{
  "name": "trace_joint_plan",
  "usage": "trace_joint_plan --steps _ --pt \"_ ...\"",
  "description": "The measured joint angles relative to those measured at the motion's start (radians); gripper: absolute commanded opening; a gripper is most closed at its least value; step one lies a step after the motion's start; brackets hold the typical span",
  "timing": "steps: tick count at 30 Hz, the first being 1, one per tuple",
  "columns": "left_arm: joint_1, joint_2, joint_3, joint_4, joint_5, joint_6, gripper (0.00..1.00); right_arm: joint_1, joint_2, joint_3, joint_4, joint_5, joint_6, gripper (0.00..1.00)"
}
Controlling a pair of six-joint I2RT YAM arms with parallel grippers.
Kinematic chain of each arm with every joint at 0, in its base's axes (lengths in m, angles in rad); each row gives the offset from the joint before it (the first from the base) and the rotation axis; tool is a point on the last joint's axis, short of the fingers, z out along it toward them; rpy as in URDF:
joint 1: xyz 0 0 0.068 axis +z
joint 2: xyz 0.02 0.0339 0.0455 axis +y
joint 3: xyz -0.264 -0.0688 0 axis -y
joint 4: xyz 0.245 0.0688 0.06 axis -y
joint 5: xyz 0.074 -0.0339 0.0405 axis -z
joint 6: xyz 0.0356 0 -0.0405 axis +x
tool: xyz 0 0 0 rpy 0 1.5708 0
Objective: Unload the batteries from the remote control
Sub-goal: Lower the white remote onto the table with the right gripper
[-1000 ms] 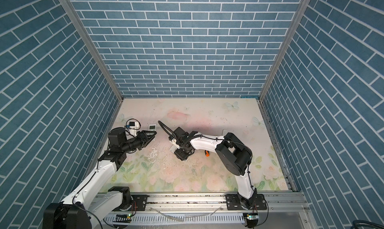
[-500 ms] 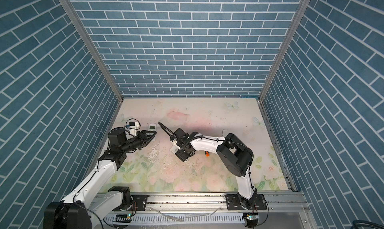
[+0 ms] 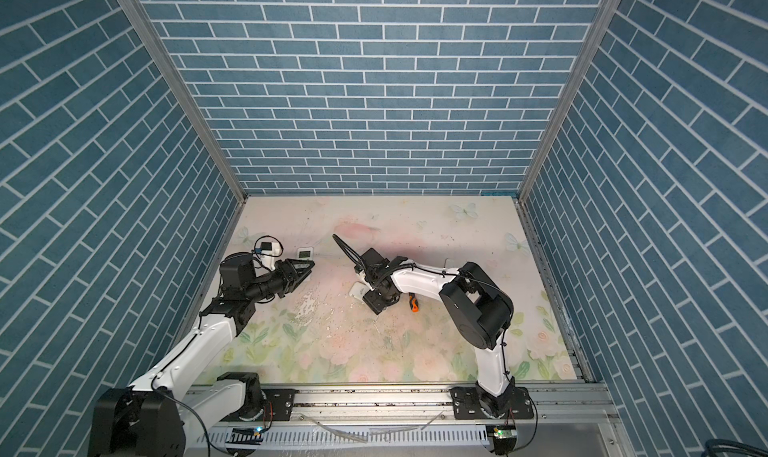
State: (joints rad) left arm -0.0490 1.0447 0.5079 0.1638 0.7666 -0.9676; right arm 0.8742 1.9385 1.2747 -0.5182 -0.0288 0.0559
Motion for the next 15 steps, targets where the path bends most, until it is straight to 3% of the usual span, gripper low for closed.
trace_joint_plan --steps 15 --pt "0.0 0.007 0.0 0.038 0.004 -0.012 0.38 -0.013 -0.009 0.0 -0.051 0.045 0.001 0.72"
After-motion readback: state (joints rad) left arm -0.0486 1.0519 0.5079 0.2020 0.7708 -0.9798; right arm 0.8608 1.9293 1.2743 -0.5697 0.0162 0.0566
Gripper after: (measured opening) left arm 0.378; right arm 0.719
